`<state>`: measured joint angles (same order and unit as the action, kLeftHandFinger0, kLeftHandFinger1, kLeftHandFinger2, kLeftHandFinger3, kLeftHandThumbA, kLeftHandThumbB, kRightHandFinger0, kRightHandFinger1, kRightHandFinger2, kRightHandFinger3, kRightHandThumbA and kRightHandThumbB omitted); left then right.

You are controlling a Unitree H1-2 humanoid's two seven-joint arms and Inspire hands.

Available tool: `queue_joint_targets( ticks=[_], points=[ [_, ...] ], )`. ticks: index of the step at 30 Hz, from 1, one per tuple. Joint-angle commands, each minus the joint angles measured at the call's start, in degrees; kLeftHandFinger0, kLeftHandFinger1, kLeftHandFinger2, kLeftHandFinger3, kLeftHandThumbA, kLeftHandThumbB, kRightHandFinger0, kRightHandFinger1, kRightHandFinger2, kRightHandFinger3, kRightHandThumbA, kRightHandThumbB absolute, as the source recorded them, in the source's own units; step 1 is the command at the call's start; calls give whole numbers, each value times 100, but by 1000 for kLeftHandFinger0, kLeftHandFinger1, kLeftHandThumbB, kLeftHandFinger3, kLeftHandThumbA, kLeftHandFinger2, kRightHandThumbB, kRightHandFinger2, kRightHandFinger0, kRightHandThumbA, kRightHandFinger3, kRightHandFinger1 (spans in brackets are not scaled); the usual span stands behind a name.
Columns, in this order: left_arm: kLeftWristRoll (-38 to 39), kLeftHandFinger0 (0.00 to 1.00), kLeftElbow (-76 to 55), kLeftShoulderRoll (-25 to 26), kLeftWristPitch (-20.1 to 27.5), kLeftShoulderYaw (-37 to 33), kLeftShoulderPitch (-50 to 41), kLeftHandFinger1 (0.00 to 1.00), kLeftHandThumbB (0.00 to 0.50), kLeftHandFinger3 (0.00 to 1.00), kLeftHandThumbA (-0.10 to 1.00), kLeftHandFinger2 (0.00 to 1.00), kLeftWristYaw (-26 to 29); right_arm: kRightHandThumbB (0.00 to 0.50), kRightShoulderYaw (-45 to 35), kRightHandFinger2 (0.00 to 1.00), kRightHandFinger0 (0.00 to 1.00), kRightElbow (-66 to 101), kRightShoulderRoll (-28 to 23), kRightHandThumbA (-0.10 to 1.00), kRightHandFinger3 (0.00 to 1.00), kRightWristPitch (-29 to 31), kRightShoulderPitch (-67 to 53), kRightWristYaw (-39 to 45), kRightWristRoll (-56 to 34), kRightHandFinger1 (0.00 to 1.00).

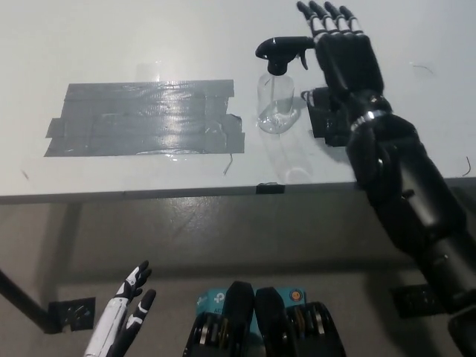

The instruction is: The robot grabs the black lid of the spray bottle on the desk and places it on the black area of the desk

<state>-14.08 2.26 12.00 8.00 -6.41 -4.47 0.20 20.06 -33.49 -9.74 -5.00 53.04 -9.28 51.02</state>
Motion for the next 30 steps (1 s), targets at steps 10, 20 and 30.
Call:
queue_joint_targets(
  ticks=[10, 20, 30],
  points=[
    [-89, 1000, -246, 31, 86, -9, 24, 1000, 0, 1000, 991, 1000, -69, 424, 360, 1000, 1000, -1150, 182, 1000, 1000, -49, 981, -682, 82, 1000],
    [-96, 1000, -244, 30, 140, -69, 41, 1000, 0, 1000, 966, 1000, -94, 415, 863, 1000, 1000, -1641, 164, 1000, 1000, -96, 1258, -815, 226, 1000],
    [-50, 1000, -247, 54, 164, -66, 73, 1000, 0, 1000, 974, 1000, -165, 410, 1382, 1000, 1000, -1909, -1, 1000, 1000, -174, 1378, -936, 468, 1000]
  ],
)
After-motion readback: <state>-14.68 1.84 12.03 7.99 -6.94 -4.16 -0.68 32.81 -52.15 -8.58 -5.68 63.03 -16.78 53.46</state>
